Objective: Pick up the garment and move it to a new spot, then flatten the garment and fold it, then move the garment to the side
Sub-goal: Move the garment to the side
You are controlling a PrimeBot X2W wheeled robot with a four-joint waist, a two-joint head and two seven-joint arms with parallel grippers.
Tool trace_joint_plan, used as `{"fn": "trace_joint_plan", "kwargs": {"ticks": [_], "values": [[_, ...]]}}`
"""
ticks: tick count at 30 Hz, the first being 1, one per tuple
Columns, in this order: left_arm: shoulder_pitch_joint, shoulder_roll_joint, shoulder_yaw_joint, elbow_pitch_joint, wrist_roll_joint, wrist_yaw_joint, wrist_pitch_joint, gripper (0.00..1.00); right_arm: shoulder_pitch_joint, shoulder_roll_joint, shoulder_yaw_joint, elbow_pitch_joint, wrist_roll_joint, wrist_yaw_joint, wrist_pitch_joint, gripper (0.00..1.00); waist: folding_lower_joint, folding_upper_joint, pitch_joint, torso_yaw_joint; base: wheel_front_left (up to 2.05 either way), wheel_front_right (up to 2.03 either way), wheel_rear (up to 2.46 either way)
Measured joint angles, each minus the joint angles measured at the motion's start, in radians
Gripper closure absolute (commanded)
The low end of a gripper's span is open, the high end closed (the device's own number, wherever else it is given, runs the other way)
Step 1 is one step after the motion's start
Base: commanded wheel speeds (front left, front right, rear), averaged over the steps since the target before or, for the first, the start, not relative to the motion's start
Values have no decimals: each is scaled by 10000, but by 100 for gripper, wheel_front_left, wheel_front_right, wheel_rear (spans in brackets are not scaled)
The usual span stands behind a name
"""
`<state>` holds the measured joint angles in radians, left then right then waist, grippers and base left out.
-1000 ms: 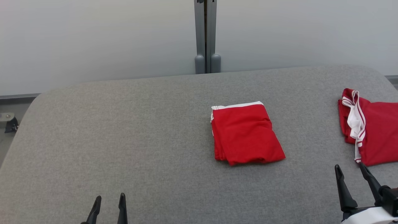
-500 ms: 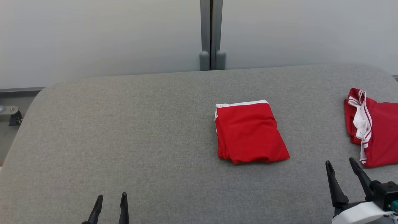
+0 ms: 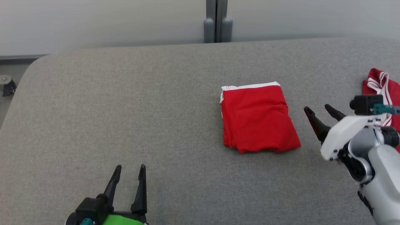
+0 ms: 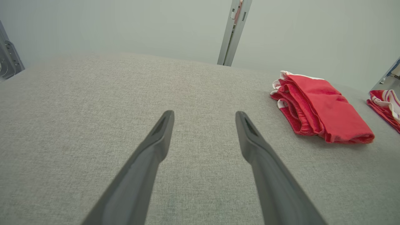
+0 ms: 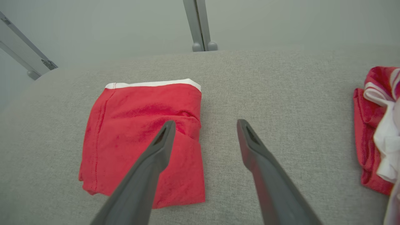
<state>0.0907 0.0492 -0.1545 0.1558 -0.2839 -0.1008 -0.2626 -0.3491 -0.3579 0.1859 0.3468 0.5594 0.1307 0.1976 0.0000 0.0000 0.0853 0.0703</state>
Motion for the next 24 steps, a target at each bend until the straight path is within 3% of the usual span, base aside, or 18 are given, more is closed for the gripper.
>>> {"fn": "trace_joint_plan", "kwargs": {"ticks": [5, 9, 15, 16, 17, 24], "values": [[-574, -2, -564, 65, -253, 138, -2, 0, -1496, -199, 830, 884, 198, 6, 1206, 0, 0, 0, 778, 261, 0, 0, 0], [-897, -2, -1011, 105, -477, 267, 0, 0, -1914, -433, 1129, 1864, 209, -2, 1521, 0, 0, 0, 1202, 655, 0, 0, 0], [-928, 2, -1200, 105, -589, 408, -2, 0, -2089, -284, 1530, 2681, 1068, -2, 1632, 0, 0, 0, 1560, 1243, 0, 0, 0], [-928, 2, -1225, 109, -589, 410, 0, 0, -2122, -280, 1482, 2794, 1256, 0, 1595, 24, 0, 0, 1612, 1298, 0, 0, 0], [-927, 0, -1243, 107, -589, 422, 0, 0, -2168, -270, 1390, 2905, 1352, 0, 1457, 100, 0, 0, 1651, 1329, 0, 0, 0], [-925, 0, -1087, 73, -539, 477, 0, 0, -2470, -167, 1360, 2955, 2119, 10, 802, 100, 0, 0, 1781, 950, 0, 0, 0]]}}
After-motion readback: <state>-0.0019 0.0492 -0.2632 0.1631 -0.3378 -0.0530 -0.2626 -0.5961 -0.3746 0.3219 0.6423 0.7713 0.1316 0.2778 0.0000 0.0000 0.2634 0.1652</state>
